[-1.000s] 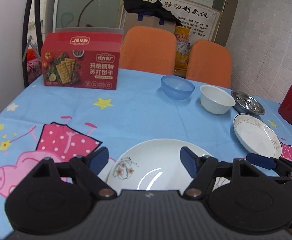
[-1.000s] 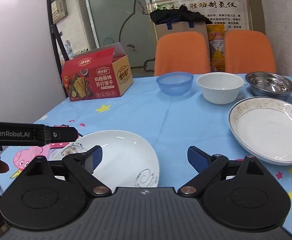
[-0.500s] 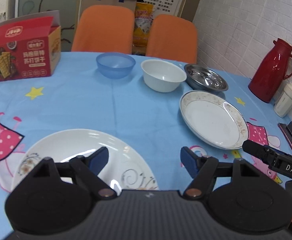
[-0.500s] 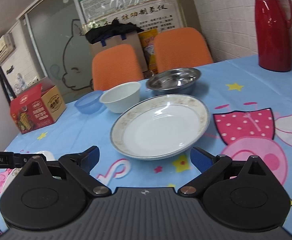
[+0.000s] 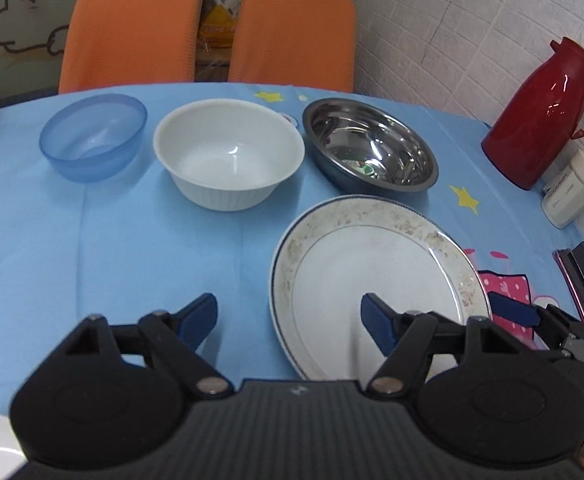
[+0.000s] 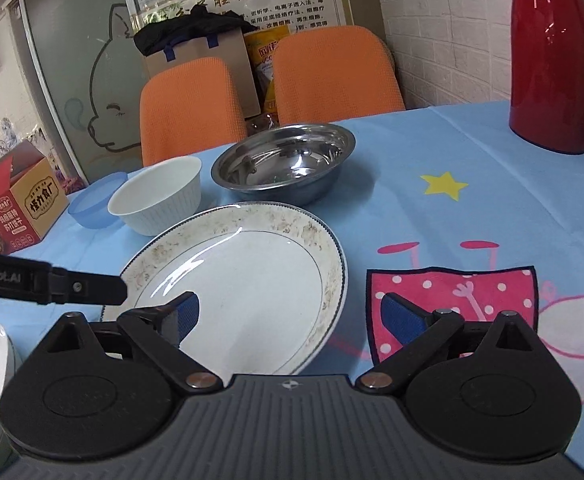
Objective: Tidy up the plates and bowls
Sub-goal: 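Move both tools to the rim of the gold-rimmed white plate, then close the left tool on the gold-rimmed plate while the right tool grips it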
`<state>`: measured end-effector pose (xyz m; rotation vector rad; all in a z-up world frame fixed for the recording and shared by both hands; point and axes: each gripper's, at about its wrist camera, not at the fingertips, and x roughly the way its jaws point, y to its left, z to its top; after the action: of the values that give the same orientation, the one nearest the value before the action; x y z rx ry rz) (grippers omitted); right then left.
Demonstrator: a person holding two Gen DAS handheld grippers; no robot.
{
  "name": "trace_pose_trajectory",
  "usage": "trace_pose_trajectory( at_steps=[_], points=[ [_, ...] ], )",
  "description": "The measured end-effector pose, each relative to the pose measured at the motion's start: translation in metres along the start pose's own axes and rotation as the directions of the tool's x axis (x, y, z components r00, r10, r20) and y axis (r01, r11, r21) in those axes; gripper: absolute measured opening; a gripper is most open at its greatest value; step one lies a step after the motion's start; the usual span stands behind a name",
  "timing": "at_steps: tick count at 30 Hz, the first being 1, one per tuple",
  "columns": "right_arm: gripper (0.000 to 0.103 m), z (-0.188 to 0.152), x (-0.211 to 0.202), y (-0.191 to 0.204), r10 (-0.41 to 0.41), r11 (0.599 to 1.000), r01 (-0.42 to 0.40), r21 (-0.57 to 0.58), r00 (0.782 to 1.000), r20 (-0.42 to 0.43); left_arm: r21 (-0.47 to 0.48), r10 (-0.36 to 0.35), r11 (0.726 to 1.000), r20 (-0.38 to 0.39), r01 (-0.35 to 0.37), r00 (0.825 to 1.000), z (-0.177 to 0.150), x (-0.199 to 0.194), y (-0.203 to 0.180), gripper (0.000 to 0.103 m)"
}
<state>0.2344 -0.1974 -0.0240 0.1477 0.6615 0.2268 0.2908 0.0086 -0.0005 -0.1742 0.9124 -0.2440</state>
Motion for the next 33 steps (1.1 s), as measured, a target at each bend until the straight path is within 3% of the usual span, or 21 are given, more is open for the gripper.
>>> trace_pose_trajectory(
  at_steps=[5,14,17,20,27,30,33],
  points=[
    [0.103,-0.001,0.017,0.003,0.009,1.000,-0.010,-0.015,0.999,-0.052,0.009,0.030,1.000,-0.043,-0.030,0.999,0.004,0.027,-0.002,0.069],
    [0.103,-0.004,0.017,-0.001,0.039,0.999,-0.039,-0.031,0.999,-0.014,0.059,0.065,0.996,-0.004,-0.064,0.998,-0.001,0.028,-0.008,0.069],
    [0.103,-0.003,0.019,0.007,0.011,0.997,-0.013,-0.078,0.999,-0.031,0.072,0.079,0.994,0.000,-0.079,0.997,-0.003,0.029,-0.011,0.069],
    [0.103,-0.004,0.022,0.016,-0.033,0.993,0.028,-0.113,0.999,-0.041,0.088,0.086,0.992,0.006,-0.086,0.996,-0.005,0.028,-0.012,0.064],
    [0.103,-0.009,0.023,0.018,-0.038,0.990,0.035,-0.140,0.999,-0.013,0.115,0.094,0.988,0.049,-0.099,0.994,-0.012,0.024,-0.018,0.054],
    [0.103,-0.009,0.022,0.024,-0.031,0.987,0.030,-0.155,1.000,-0.004,0.113,0.083,0.990,0.046,-0.087,0.996,-0.012,0.023,-0.022,0.044],
    [0.103,-0.009,0.022,0.025,-0.045,0.989,0.045,-0.141,0.999,0.004,0.099,0.100,0.990,0.039,-0.103,0.994,-0.011,0.024,-0.025,0.042]
  ],
)
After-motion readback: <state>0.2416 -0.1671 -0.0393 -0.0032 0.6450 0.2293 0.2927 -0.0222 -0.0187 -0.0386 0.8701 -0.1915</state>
